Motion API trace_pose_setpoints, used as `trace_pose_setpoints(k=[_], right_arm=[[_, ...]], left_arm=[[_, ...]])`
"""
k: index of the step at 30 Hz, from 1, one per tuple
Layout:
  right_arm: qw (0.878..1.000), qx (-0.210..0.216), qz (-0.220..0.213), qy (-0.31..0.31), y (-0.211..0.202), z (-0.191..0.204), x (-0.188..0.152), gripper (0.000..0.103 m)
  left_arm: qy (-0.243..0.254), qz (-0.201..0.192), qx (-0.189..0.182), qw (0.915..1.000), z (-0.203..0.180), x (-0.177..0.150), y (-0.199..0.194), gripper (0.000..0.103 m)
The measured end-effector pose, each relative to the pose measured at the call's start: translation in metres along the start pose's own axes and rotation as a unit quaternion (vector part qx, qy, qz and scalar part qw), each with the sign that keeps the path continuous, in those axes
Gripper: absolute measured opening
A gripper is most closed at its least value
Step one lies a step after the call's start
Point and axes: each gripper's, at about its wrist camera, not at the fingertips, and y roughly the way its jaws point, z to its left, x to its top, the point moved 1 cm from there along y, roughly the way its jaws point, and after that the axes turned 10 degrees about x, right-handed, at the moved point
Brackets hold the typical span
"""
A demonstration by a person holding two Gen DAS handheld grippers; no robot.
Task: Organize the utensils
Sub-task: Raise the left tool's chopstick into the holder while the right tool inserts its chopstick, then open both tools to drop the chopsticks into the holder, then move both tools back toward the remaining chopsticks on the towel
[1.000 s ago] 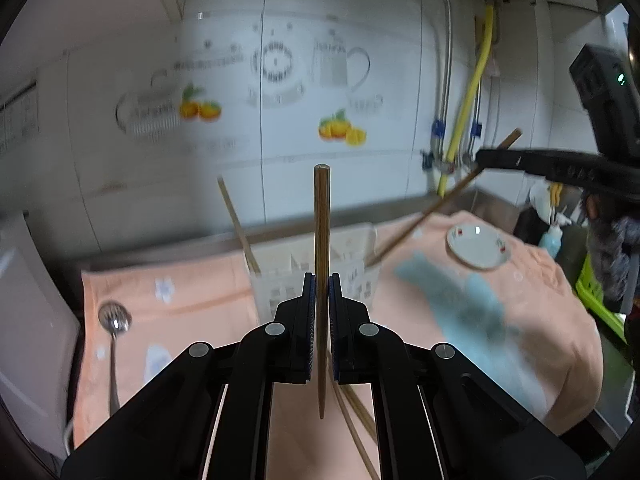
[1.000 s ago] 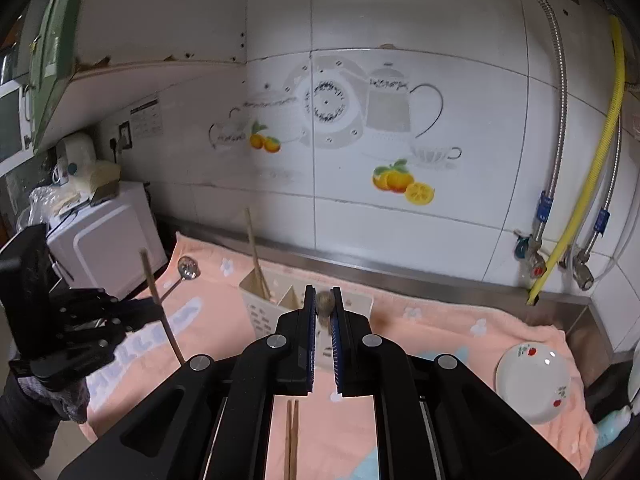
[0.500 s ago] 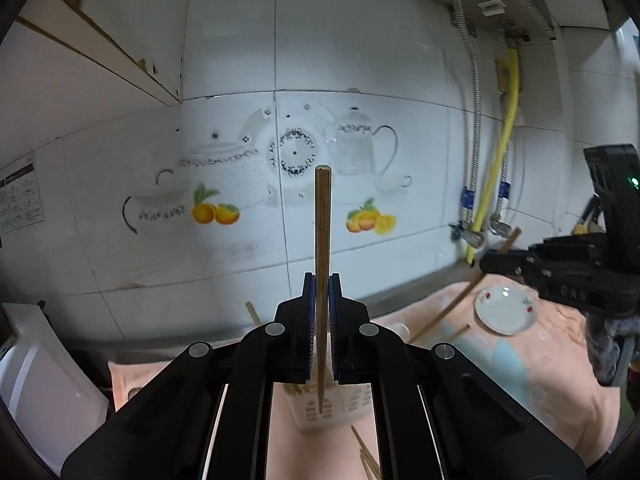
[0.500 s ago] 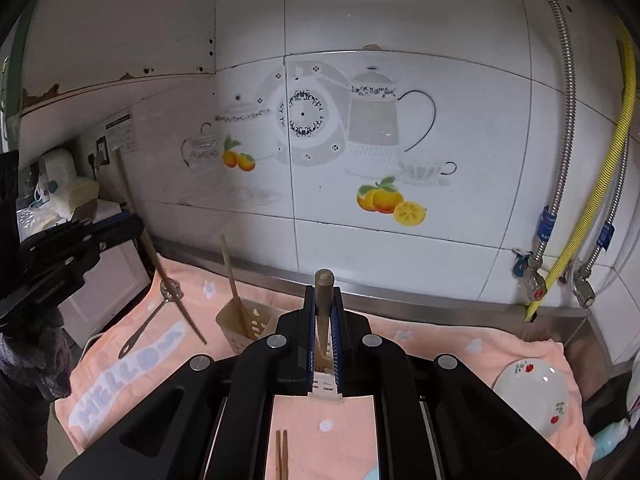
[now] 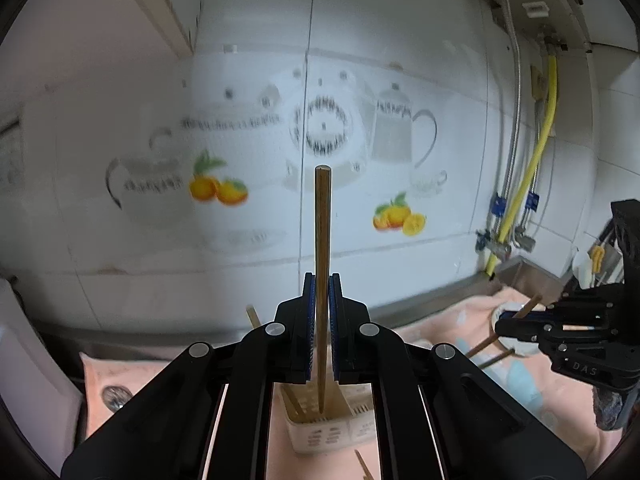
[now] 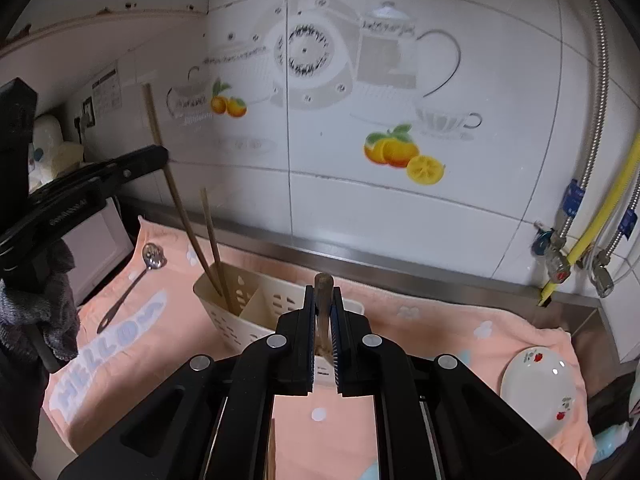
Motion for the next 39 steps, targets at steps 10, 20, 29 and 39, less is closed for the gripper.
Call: trace_pose_setpoints(k=[10,20,29,39], right_arm=[[1.000,0.005,-0.016,0.010,-0.004,0.000,-0.004,0.024],[0.998,-0.006,-0.056,0.014,-0.042,0.009,-0.031,0.056],[0.998,-0.018,-0.065,0.020,-0.062,0.018,-0.083,0.078],[0.999,-0.019,-0.048,0.005,-0.066,0.038,-0.144,0.088]], left_arm=[[-0.012,0.034,0.011,0.9993,0.012,-0.024,0.014,0.035],[-0.010,0.016,0.036,0.9992,0.022,-0.042,-0.029,0.077],[-0.018,0.045,0.045,0.9978,0.031,-0.092,-0.062,0.091],[-0.028,0.108,0.044,0.9928,0.027,-0.171,-0.083,0.096]])
